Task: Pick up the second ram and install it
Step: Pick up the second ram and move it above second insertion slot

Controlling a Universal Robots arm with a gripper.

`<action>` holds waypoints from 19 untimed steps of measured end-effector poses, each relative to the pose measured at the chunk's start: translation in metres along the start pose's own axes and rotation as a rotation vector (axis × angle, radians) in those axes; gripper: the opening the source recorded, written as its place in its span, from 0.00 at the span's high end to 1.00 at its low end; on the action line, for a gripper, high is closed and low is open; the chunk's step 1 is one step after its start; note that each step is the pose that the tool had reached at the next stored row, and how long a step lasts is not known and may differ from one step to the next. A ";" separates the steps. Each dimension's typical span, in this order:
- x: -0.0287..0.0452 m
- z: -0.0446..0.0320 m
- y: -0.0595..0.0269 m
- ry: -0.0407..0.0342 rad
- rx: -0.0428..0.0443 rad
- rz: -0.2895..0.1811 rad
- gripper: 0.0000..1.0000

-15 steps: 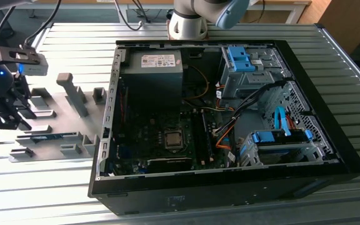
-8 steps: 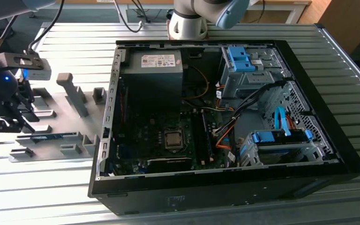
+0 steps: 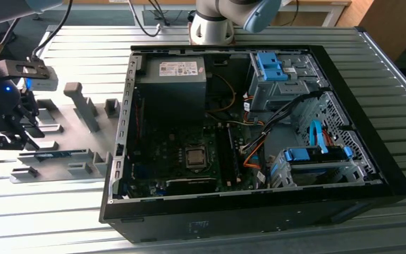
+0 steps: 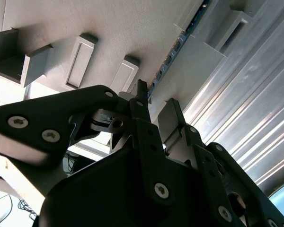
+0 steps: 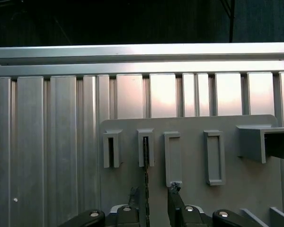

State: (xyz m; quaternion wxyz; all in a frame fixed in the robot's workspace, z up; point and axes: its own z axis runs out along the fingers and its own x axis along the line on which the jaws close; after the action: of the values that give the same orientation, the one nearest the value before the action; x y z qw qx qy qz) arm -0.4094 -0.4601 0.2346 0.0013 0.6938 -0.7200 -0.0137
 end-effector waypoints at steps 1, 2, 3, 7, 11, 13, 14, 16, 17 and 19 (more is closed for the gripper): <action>0.0000 0.0001 0.0000 0.0000 0.0000 0.000 0.63; 0.0000 0.0003 0.0000 -0.0001 0.0001 0.000 0.63; 0.0000 0.0007 0.0000 -0.0002 0.0002 0.000 0.63; 0.0000 0.0027 -0.0001 -0.0001 0.0001 0.000 0.63; 0.0001 0.0058 -0.0001 0.0000 0.0001 0.000 0.63; 0.0002 0.0070 -0.0002 0.0000 0.0000 0.000 0.63; 0.0002 0.0072 -0.0001 0.0001 -0.0001 0.000 0.63; 0.0001 0.0073 -0.0002 0.0001 0.0000 0.000 0.63; 0.0001 0.0074 -0.0002 0.0000 0.0001 0.000 0.63; 0.0001 0.0075 -0.0002 0.0000 0.0000 0.000 0.63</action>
State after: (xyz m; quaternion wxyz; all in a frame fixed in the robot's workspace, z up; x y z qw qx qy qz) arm -0.4094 -0.4601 0.2272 0.0013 0.6938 -0.7200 -0.0137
